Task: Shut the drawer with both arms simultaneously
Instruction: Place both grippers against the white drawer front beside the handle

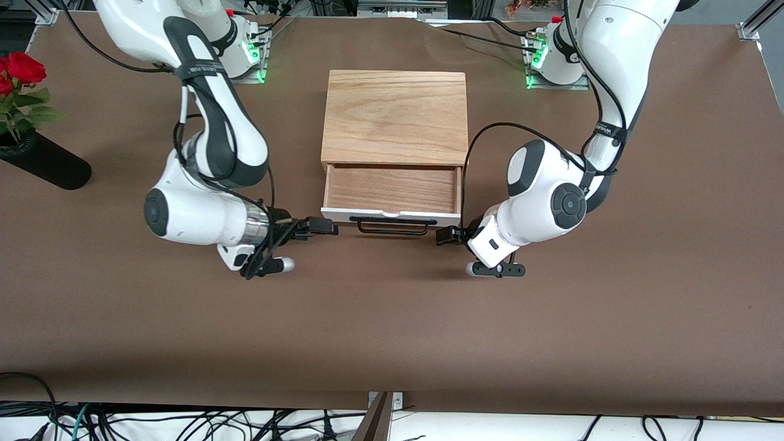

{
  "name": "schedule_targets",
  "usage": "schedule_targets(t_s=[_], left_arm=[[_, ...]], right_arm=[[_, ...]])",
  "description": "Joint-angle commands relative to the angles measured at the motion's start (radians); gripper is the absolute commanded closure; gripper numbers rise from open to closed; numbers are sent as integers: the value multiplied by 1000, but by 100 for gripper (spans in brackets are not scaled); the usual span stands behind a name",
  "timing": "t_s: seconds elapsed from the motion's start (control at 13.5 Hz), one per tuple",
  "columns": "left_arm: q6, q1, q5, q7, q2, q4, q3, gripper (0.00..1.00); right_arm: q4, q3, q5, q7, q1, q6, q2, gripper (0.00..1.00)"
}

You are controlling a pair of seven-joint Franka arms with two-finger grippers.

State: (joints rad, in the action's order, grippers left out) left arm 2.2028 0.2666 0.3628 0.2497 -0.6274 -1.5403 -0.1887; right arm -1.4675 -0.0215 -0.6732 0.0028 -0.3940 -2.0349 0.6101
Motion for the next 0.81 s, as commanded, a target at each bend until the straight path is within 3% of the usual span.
schedule_targets(t_s=[0.0,0.22,0.74], left_arm=[[-73,2,18,26,1,0,0,0],[-78,3,18,42,1,-1,0,0],[-253,-1,22,43,1,-1,0,0]], right_arm=[[-6,-5,-22,-7,-35,-21,23,0],[-49,-5,-22,-58,-35,-7,20,0],[-96,-5,-23,-78,-35,48,11,0]])
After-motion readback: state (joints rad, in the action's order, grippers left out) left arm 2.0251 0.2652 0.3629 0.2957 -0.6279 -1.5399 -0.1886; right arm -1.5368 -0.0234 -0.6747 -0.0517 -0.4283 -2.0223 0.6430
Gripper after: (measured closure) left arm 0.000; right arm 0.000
